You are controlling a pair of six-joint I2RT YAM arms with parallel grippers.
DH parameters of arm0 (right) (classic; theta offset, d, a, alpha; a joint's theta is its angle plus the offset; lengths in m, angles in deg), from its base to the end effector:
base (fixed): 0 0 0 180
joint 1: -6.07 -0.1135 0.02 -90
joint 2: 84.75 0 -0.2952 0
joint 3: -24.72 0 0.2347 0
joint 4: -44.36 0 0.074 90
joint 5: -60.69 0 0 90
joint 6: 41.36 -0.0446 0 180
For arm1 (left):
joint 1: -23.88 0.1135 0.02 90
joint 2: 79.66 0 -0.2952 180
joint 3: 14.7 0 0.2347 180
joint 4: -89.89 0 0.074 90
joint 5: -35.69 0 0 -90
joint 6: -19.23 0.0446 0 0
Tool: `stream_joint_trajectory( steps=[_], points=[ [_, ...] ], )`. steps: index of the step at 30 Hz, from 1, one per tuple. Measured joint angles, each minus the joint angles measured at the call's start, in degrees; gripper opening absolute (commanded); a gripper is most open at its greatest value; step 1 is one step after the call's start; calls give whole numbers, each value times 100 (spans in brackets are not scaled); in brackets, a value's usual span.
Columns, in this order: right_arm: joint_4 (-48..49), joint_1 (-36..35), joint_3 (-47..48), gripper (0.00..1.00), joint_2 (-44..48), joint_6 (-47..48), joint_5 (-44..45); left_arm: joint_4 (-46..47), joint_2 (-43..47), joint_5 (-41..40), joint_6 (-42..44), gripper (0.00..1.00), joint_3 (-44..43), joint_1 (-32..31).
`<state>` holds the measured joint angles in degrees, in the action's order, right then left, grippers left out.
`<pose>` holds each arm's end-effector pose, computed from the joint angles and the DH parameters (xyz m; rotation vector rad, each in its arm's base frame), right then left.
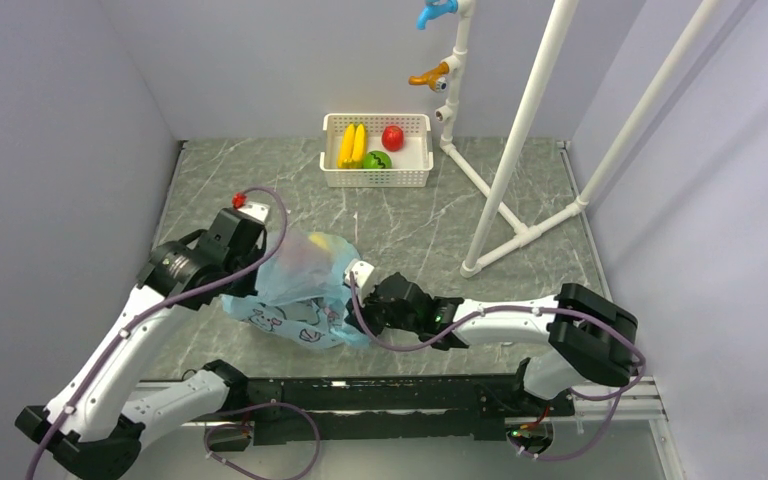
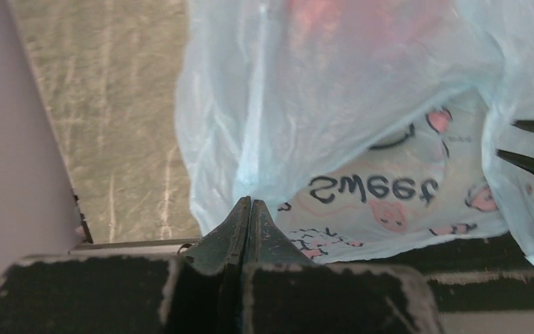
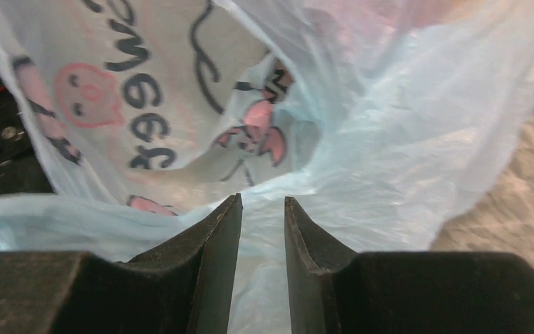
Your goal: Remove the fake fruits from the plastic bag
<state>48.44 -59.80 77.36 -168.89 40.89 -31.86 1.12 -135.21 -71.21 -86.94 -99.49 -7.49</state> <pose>0.1189 0.2702 0.2299 -1.0732 1.8712 0.8239 0.1066 -0.0498 0.3710 0.2340 2.5310 0.0665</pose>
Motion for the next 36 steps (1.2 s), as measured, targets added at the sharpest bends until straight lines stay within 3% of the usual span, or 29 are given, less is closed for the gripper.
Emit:
stream_joint_trajectory(
  steps=[5, 12, 17, 20, 22, 25, 30, 33, 36],
  points=[
    [-212, 140, -4, 32, 94, -90, 570, 404, 614, -608, -400, 0, 133, 0],
    [-640, 341, 138, 33, 409, -278, 688, 2557, 2959, -203, -730, 0, 1180, 0],
    [-896, 289, 813, 55, 437, -308, 321, 3329, 3495, 42, -883, 0, 1565, 0],
    [-994, 247, 1357, 57, 426, -289, 96, 3458, 3753, 146, -955, 0, 1838, 0],
    [-984, 205, 1685, 52, 393, -278, -4, 3515, 3956, 208, -992, 0, 2033, 0],
    [-916, 111, 2138, 35, 236, -284, -168, 3554, 4186, 293, -1010, 0, 2243, 0],
    [-608, -109, 2426, 20, -223, -372, -479, 3560, 4280, 358, -1012, 0, 2271, 0],
    [-546, -295, 2660, 3, -780, -372, -466, 3560, 4336, 380, -1010, 0, 2271, 0],
    [-507, -450, 2920, 0, -1412, -339, -59, 3543, 4419, 382, -1010, 0, 2271, 0]
  ],
)
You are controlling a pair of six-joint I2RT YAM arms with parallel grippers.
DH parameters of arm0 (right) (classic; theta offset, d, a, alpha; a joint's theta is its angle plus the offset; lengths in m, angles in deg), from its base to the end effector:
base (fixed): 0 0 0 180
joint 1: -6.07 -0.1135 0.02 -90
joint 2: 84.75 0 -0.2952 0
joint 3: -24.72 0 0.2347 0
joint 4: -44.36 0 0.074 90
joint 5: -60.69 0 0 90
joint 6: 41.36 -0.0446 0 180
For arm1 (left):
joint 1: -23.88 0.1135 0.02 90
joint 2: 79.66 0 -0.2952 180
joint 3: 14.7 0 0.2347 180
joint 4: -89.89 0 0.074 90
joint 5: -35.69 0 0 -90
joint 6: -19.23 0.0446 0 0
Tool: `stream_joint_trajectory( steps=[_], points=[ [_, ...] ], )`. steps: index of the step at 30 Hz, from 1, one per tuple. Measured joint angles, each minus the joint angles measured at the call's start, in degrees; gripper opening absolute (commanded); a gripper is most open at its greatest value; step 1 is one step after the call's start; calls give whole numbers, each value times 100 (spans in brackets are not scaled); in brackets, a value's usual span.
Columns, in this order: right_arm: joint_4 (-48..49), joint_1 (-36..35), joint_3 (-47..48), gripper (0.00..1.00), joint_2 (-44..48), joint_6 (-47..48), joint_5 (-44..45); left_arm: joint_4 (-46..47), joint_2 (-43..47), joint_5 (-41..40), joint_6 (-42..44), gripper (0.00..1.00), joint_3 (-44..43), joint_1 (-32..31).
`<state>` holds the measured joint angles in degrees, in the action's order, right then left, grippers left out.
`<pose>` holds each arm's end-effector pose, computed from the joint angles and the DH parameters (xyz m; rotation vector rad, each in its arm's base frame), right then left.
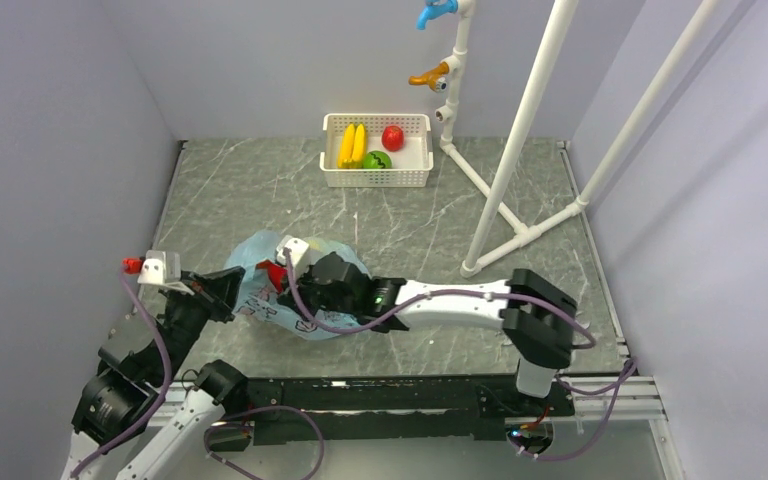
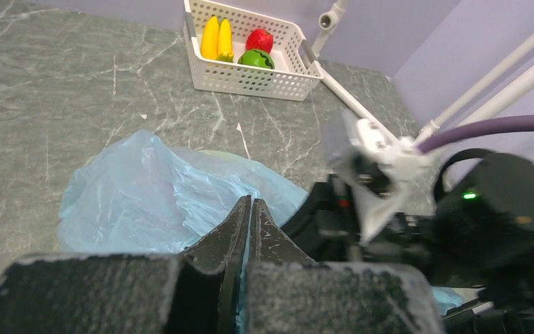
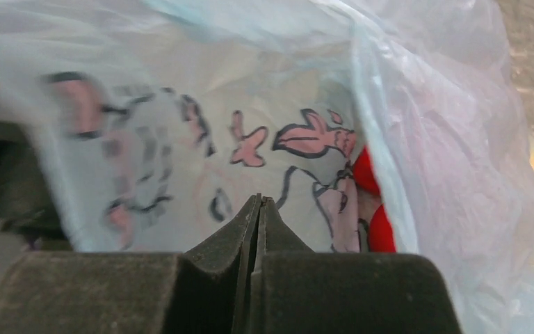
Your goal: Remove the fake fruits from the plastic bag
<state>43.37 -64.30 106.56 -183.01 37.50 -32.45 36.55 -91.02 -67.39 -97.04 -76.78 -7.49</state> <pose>0.1323 0.3782 0.3038 -1.0268 1.7246 1.0038 0.0023 0.0104 0.3480 -0.1063 1.6443 -0.5898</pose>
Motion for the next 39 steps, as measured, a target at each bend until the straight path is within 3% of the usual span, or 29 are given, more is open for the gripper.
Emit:
stream_joint_trajectory(
  steps=[5, 9, 14, 20, 33, 39],
  points=[
    [76, -33, 511, 0, -951, 125, 881, -131, 188, -2, -68, 0, 2, 0],
    [251, -85, 603, 36, -1423, 352, 1207, -494, 258, -111, -339, 0, 15, 0],
    [540, -634, -199, 50, -1443, 726, 1043, -1202, 306, -485, -739, 0, 33, 0],
    [647, -1132, -249, 66, -1561, 1032, 855, -2013, 367, -824, -1480, 0, -26, -11],
    [675, -190, -400, 76, -688, 551, 2402, -2505, 590, -916, -1899, 0, -76, -11],
    [643, 90, -155, 98, -693, 304, 2417, -2470, 339, -778, -1878, 0, -76, -11]
  ],
)
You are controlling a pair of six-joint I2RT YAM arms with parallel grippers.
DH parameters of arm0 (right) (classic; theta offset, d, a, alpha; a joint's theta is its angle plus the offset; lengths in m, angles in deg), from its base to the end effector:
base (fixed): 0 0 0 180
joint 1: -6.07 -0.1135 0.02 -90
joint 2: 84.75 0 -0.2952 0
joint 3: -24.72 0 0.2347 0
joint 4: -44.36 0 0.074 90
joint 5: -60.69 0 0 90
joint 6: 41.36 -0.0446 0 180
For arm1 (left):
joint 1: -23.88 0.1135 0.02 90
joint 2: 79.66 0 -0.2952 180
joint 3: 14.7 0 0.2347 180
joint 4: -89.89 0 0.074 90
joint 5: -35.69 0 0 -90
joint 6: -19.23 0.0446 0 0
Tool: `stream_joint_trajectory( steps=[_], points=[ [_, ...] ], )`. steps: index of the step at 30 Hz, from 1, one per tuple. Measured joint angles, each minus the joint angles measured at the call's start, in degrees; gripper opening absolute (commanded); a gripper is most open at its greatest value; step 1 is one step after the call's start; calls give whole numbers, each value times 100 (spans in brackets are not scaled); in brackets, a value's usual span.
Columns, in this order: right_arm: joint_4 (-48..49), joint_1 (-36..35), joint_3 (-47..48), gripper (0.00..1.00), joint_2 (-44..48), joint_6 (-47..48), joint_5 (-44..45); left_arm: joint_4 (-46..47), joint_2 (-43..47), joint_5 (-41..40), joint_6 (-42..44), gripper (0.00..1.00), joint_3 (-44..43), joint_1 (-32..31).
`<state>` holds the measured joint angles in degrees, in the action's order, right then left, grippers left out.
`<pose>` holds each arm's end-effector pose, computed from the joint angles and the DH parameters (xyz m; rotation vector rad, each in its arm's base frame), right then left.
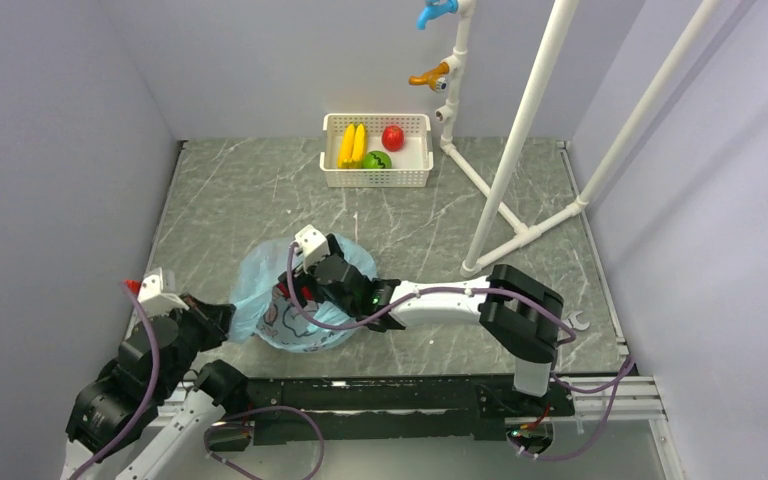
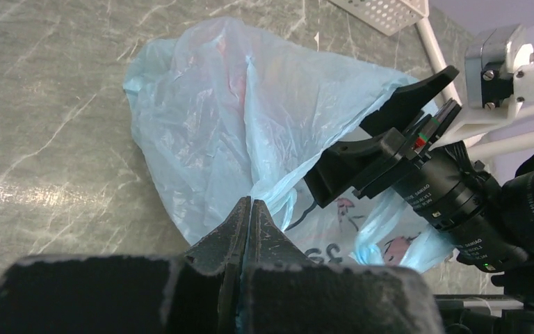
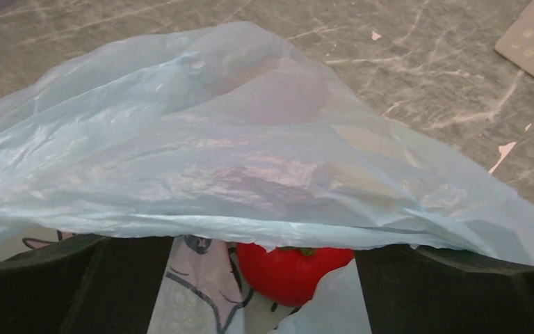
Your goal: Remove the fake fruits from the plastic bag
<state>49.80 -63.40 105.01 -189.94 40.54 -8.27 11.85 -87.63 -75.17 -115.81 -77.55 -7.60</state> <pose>0.1620 0.3870 0.2610 -0.7596 1.7719 0.5701 -0.0181 0.0297 0.3009 -0.4699 1.9270 -0.5200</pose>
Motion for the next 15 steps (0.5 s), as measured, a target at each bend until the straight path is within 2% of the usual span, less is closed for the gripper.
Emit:
stream_joint_trajectory(
  steps=[6, 15],
  points=[
    [219, 9, -208, 99, -118, 157, -186, 50, -315, 155, 42, 0, 2, 0],
    [282, 337, -33, 99, -855, 739, -267, 251, -778, 310, 227, 0, 2, 0]
  ],
)
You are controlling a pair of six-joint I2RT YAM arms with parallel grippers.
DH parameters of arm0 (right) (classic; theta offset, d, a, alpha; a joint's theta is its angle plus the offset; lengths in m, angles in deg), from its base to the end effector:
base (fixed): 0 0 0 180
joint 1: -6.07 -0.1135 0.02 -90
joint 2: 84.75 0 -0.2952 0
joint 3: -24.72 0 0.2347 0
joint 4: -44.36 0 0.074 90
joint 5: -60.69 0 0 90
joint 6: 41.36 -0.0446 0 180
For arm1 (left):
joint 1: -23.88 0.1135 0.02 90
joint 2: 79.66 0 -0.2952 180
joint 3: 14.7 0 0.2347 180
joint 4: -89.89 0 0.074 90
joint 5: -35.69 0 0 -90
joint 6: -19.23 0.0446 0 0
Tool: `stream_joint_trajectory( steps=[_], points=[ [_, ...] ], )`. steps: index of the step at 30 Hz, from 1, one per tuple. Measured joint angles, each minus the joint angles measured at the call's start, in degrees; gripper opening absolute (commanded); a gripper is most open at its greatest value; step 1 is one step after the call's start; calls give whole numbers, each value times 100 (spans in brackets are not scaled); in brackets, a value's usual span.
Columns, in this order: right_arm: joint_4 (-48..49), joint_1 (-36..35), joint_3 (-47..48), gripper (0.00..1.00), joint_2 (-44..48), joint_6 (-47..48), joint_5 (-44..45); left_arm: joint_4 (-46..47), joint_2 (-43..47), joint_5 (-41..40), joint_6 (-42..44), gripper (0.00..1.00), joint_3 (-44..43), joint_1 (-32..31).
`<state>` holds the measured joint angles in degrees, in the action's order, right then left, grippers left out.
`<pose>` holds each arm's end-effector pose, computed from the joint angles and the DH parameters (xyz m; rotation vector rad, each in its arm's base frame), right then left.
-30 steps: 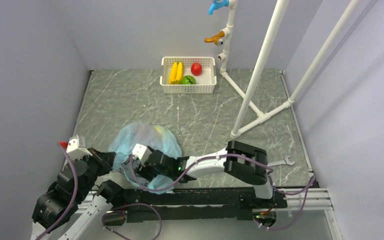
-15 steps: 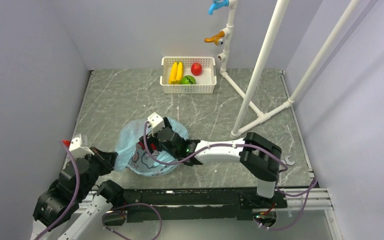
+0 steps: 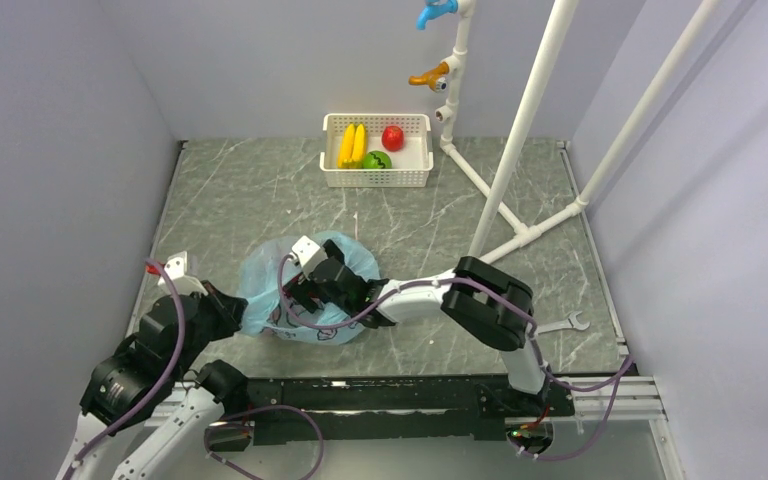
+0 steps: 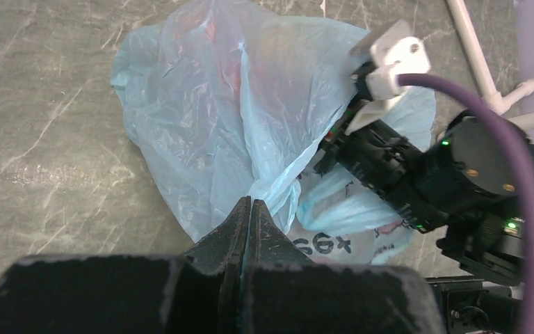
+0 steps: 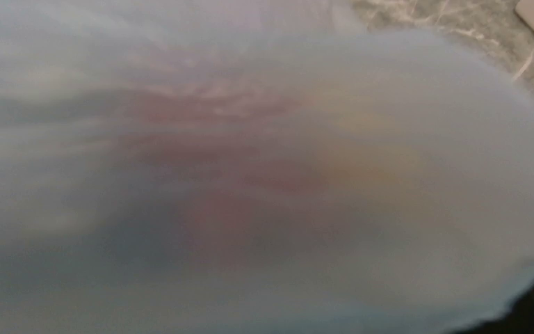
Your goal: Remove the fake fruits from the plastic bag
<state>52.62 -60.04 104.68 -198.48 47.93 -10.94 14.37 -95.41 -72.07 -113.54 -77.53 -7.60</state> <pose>0.1906 0.3956 0.2032 -0.9120 1.7995 0.4262 0.0055 0.0126 0.3100 -0.3949 2.0391 -0.4859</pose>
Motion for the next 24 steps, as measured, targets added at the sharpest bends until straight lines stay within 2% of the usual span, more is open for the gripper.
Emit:
stream_joint_trajectory(
  steps=[4, 9, 18, 20, 21, 24],
  points=[
    [42, 55, 46, 98, -404, 363, 57, 33, -138, 59, 72, 0, 0, 0],
    [111, 94, 114, 85, -568, 426, 37, 39, -146, 76, 164, 0, 0, 0],
    [44, 221, 61, 30, -240, 245, -306, 90, -417, 101, 234, 0, 0, 0],
    [42, 225, 22, 24, 11, 173, -404, 162, -485, 111, 282, 0, 2, 0],
    [55, 229, -85, 18, 540, 72, -542, 304, -555, 138, 317, 0, 44, 0],
    [81, 236, -170, 13, 942, -9, -680, 363, -586, 138, 328, 0, 76, 0]
  ],
)
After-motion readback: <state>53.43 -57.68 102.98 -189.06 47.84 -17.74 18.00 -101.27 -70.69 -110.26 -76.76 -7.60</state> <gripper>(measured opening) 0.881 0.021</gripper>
